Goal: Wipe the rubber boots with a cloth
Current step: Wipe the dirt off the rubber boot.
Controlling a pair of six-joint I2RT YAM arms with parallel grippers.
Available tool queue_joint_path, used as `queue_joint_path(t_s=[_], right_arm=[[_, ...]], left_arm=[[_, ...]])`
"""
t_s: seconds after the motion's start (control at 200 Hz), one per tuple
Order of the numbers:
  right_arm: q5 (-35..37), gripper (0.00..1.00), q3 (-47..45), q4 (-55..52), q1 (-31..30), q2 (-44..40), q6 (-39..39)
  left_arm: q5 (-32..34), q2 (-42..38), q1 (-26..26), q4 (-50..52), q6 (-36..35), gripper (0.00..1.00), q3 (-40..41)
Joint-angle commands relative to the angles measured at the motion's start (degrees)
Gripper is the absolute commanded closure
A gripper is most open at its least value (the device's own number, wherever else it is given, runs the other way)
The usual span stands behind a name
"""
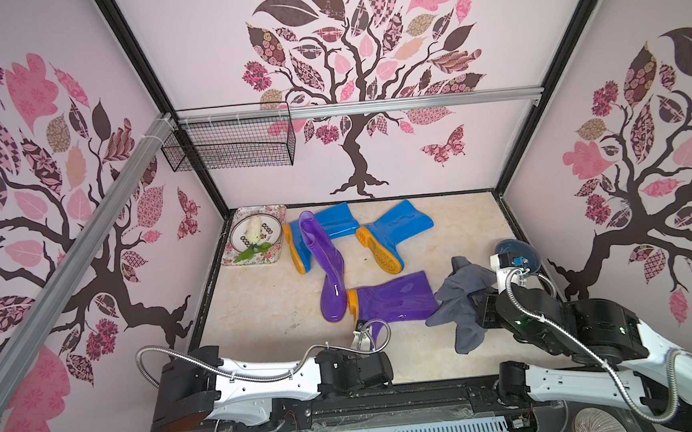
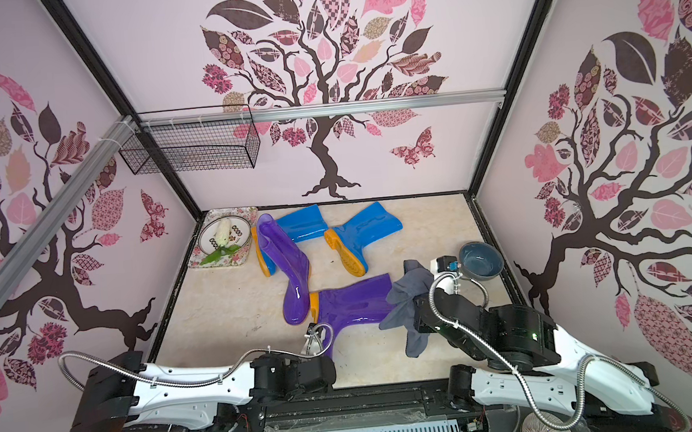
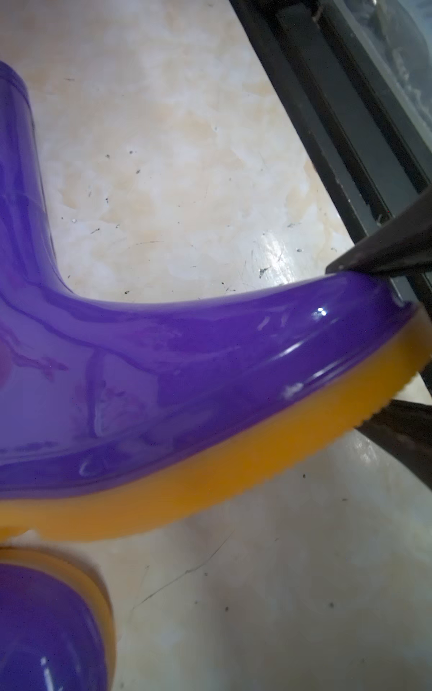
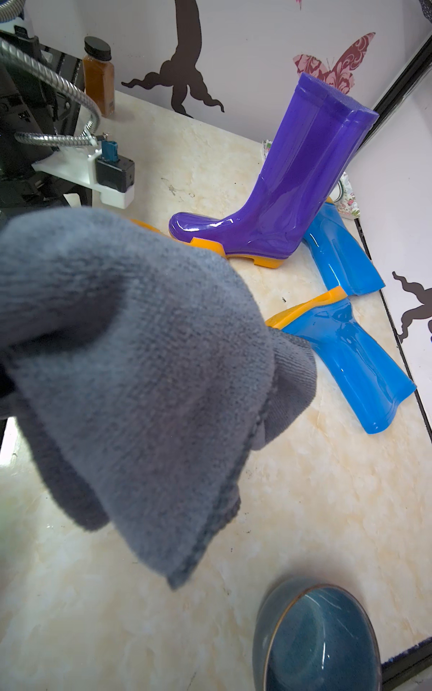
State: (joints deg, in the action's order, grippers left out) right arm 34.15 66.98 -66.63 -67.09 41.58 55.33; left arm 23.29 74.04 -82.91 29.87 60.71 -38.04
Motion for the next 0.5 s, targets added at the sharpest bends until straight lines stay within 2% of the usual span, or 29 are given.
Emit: queue_joint_path(t_s=[0.0, 0.165, 0.36, 0.495], right_arm=[[-0.75, 1.0, 0.13, 1.4, 0.03, 0.32, -0.92], [-2.28, 1.0, -1.19, 2.76, 0.06, 0.69, -1.49], [-5.37, 1.0, -2.59, 6.67, 0.03, 1.84, -3.17], [-12.67, 1.0, -4.88, 13.47, 0.03, 5.54, -5.55]], left_arm=[[1.92, 1.02, 0.44, 1.19, -1.23, 0.61, -3.27], [3.37, 0.01, 0.48, 2.27, -1.12, 0.69, -1.73], [2.1, -2.66, 0.33, 5.76, 0.26, 0.92, 0.11], [0.93, -5.86, -0.63, 7.91, 1.92, 0.95, 2.09]])
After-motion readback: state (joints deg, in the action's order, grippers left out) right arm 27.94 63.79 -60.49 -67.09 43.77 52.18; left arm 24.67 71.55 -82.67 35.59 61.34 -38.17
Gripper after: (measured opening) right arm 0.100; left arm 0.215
